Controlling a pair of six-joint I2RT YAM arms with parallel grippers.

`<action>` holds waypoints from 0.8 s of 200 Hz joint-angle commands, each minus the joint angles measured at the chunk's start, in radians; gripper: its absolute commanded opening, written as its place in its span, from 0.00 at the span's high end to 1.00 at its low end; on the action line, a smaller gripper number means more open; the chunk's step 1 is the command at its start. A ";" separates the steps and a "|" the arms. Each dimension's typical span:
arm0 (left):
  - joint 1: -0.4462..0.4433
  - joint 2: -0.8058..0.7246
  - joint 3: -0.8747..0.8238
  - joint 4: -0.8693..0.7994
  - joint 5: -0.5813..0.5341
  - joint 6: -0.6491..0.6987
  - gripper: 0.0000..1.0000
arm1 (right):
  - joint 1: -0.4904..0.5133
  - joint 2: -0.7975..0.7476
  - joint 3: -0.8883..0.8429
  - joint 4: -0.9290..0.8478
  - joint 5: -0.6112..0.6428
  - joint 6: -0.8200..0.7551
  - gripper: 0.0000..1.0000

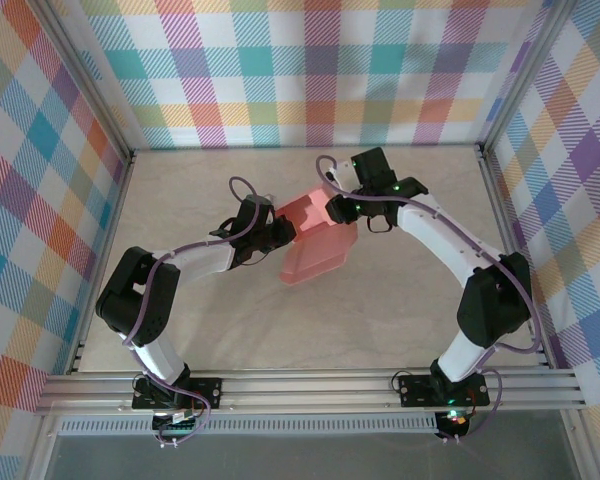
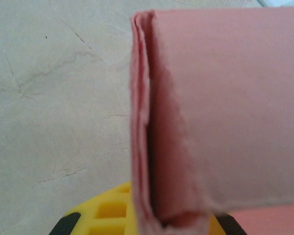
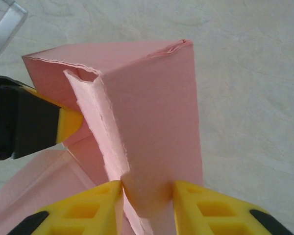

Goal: Fold the paper box

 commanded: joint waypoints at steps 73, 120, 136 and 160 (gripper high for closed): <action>0.007 -0.037 0.033 0.027 0.054 -0.008 1.00 | 0.099 0.099 0.059 -0.011 0.313 -0.081 0.78; 0.007 -0.040 0.033 0.027 0.057 -0.009 1.00 | 0.152 0.152 0.080 -0.002 0.494 -0.097 0.84; 0.007 -0.039 0.033 0.024 0.056 -0.008 1.00 | 0.166 0.170 0.090 0.002 0.539 -0.101 0.87; 0.007 -0.041 0.030 0.022 0.055 -0.008 1.00 | 0.177 0.192 0.112 -0.008 0.580 -0.088 0.91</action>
